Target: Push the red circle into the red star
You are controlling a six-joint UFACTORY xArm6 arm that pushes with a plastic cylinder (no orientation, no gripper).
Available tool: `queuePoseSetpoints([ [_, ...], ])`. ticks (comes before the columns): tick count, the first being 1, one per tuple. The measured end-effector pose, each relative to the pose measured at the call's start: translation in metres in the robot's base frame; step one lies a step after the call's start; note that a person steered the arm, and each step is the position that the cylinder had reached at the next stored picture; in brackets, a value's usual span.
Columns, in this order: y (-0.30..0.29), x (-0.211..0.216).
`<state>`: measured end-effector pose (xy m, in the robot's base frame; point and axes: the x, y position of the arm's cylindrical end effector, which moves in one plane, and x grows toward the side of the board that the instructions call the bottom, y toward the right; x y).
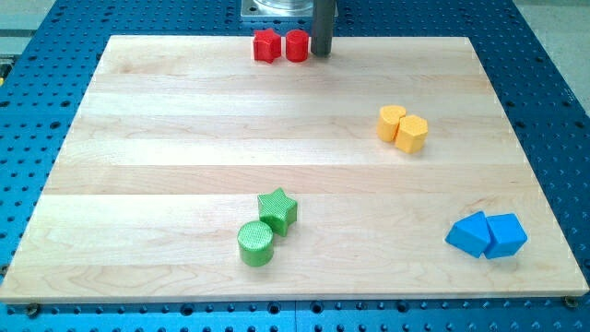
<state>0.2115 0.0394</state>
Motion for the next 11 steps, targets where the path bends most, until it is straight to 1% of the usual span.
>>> queuePoseSetpoints([
  [1, -0.035, -0.007],
  [2, -0.122, 0.001],
  [4, -0.024, 0.02],
  [5, -0.012, 0.043],
  [6, -0.062, 0.075],
  [7, -0.084, 0.038],
  [8, -0.091, 0.064],
  [9, -0.114, 0.062],
  [10, -0.144, 0.035],
  [11, -0.147, 0.019],
])
